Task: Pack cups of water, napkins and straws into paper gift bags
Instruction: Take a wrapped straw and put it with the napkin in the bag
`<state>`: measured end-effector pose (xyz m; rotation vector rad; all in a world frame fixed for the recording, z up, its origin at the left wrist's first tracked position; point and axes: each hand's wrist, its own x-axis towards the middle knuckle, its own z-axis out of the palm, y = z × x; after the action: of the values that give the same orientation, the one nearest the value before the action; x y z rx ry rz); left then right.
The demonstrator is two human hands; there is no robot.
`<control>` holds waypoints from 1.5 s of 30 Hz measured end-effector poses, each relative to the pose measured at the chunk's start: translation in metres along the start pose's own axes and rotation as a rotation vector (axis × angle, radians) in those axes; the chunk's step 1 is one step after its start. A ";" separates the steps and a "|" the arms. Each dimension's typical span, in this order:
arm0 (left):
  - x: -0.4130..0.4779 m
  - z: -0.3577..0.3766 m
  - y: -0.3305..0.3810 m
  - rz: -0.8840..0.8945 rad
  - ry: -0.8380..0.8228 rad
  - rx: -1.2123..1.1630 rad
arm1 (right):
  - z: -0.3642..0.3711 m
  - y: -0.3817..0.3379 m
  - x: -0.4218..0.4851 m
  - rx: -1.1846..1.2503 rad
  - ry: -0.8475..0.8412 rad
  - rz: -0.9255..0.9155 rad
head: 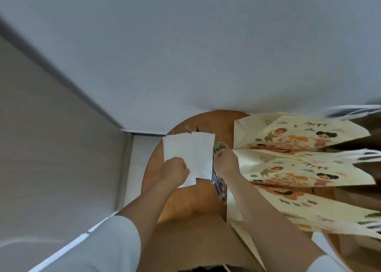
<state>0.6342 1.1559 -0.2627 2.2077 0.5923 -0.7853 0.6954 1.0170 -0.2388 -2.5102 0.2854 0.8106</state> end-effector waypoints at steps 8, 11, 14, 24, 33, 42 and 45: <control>0.058 0.035 0.022 -0.187 0.048 -0.033 | 0.037 0.008 0.040 0.130 0.224 0.122; 0.068 0.042 0.027 -0.265 0.058 -0.078 | 0.039 0.014 0.049 0.100 0.167 0.174; 0.071 0.048 0.034 -0.314 0.057 -0.077 | 0.039 0.023 0.054 0.063 0.149 0.202; 0.083 0.041 0.040 -0.314 0.163 -0.144 | 0.036 0.021 0.067 0.103 0.218 0.129; 0.078 0.043 0.031 -0.179 0.138 -0.185 | 0.034 0.026 0.064 0.139 0.177 0.122; 0.051 0.008 -0.019 -0.250 0.211 -0.196 | 0.018 0.010 0.036 0.355 0.151 0.016; 0.038 0.000 -0.016 -0.179 0.215 -0.287 | 0.014 0.000 0.022 0.430 0.106 -0.011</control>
<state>0.6519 1.1727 -0.2960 2.0039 0.9579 -0.5154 0.7060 1.0234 -0.2616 -2.1480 0.4312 0.5430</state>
